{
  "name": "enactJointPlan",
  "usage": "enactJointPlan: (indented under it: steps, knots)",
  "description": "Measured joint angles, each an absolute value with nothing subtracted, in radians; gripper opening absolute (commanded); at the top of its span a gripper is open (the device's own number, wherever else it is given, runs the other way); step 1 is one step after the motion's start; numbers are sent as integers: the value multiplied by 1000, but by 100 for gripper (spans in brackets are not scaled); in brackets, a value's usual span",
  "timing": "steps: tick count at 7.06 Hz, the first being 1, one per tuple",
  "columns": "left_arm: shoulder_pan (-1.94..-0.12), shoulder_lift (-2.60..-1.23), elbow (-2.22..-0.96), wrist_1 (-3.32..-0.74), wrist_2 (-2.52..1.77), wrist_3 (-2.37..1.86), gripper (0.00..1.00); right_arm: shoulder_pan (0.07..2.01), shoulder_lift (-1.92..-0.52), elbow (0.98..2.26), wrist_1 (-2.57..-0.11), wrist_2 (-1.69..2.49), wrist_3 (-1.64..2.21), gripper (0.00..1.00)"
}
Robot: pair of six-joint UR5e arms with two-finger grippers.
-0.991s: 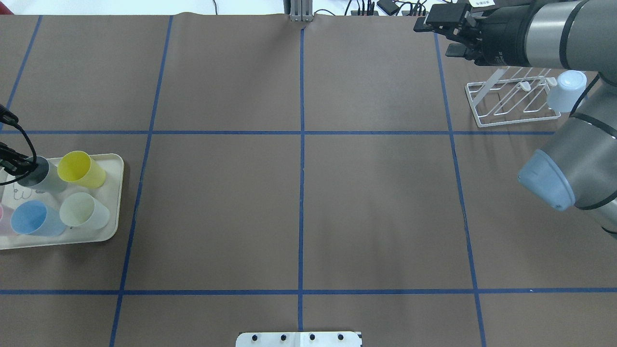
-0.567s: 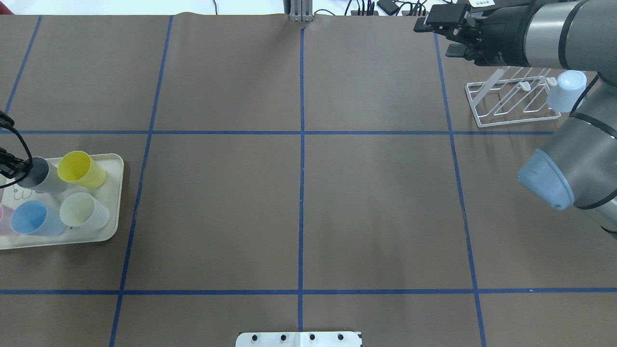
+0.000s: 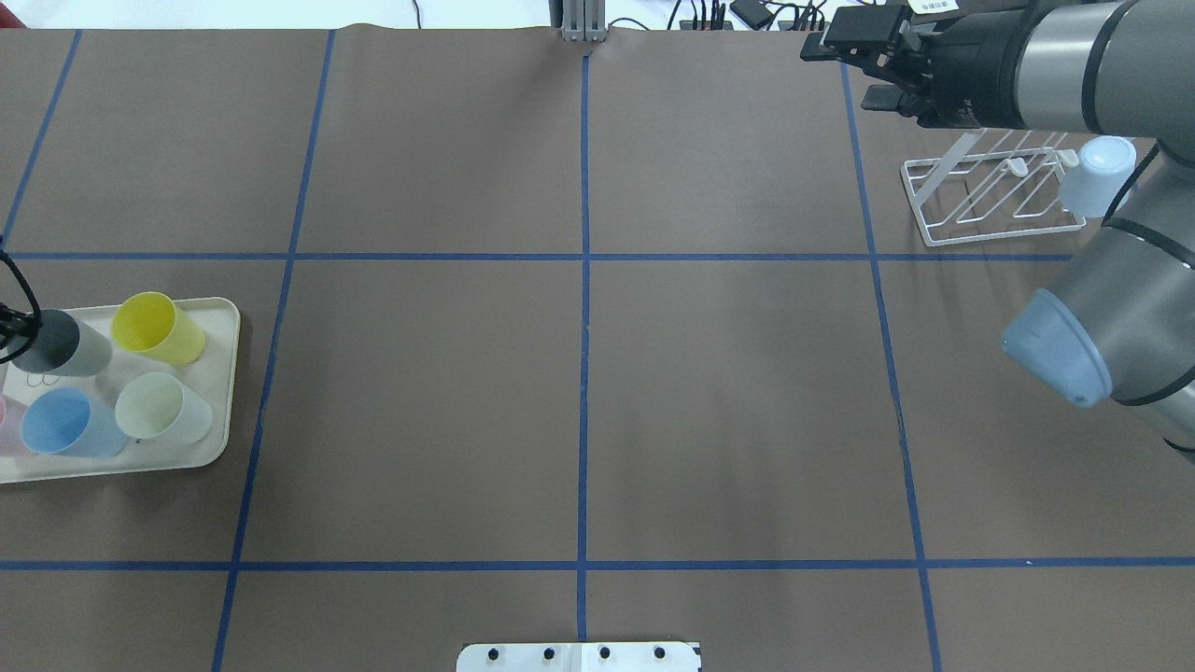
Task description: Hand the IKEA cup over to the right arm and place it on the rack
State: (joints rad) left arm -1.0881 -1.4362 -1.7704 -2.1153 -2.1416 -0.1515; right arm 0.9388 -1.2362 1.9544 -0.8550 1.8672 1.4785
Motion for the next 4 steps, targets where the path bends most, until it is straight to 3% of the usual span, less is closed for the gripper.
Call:
enactJointPlan:
  steps: [4]
  knots:
    - [-1271, -1546, -1780, -2091, -2139, -303, 0, 938, -1224, 1955, -855, 1867, 1493, 100]
